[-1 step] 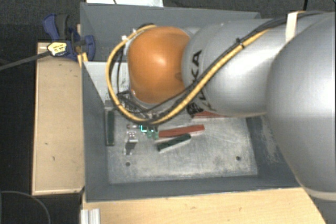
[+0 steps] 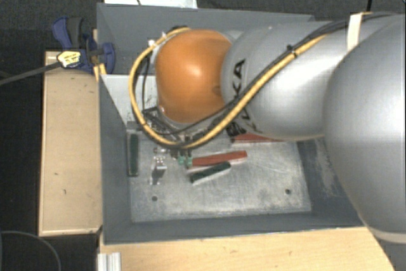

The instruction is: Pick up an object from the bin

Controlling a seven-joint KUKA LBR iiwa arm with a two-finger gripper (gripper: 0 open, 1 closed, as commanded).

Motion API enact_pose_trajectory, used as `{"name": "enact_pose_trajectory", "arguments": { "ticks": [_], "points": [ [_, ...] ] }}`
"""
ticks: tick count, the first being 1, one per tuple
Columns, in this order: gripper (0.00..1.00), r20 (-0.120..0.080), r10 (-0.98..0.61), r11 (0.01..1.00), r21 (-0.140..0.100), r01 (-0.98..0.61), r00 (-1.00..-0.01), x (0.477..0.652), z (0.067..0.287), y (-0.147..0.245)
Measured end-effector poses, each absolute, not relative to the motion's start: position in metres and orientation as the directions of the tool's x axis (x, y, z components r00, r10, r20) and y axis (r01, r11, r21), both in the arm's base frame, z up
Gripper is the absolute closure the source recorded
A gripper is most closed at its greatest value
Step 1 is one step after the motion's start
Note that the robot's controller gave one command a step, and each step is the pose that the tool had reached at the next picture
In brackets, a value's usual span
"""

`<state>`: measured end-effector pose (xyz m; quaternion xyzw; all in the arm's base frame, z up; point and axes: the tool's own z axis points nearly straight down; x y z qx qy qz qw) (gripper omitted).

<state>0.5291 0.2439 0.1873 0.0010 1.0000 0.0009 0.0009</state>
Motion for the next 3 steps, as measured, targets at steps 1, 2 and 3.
{"name": "enact_pose_trajectory", "arguments": {
  "ticks": [1, 2, 3],
  "points": [
    [0.0, -0.007, 0.031, 1.0, 0.004, 0.031, -0.999, 0.555, 0.125, 0.201],
    [0.0, -0.004, 0.021, 1.0, 0.0, 0.021, -1.0, 0.589, 0.106, 0.147],
    [0.0, 0.0, -0.091, 0.996, 0.001, -0.091, -0.996, 0.576, 0.117, 0.124]
  ]
}}
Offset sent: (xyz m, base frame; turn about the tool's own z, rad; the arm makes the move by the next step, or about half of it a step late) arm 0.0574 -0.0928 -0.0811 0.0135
